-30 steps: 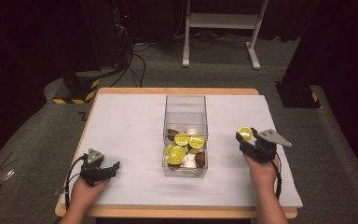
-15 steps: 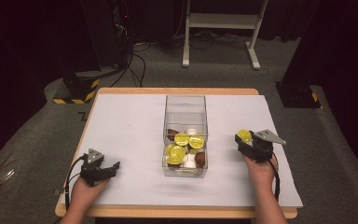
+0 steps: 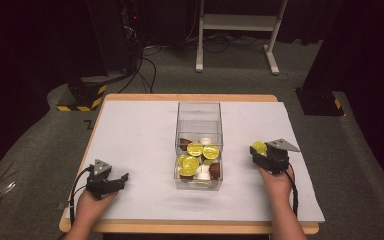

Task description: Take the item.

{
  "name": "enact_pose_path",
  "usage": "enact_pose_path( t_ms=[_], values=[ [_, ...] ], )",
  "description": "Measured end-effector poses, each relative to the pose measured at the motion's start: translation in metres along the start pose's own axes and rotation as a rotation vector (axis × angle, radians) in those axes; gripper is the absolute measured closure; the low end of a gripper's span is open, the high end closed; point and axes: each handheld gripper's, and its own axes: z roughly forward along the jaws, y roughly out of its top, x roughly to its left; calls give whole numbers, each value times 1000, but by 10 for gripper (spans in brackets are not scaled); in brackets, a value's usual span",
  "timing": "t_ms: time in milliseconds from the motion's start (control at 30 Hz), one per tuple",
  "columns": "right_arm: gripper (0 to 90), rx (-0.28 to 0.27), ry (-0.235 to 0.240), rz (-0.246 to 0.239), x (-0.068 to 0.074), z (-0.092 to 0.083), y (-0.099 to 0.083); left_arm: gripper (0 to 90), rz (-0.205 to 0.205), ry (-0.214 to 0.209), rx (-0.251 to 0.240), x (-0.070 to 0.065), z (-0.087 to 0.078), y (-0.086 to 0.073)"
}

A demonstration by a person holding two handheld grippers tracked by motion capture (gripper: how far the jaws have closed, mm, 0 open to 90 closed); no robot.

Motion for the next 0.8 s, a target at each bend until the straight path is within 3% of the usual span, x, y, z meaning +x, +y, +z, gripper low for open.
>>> enact_pose_path(
  t_ms=[433, 800],
  values=[
    [386, 65, -56, -2, -7, 6, -7, 261, 0, -1, 1, 0, 0, 0],
    [384, 87, -63, 3, -11, 7, -11, 262, -7, -1, -3, 0, 0, 0]
  ],
)
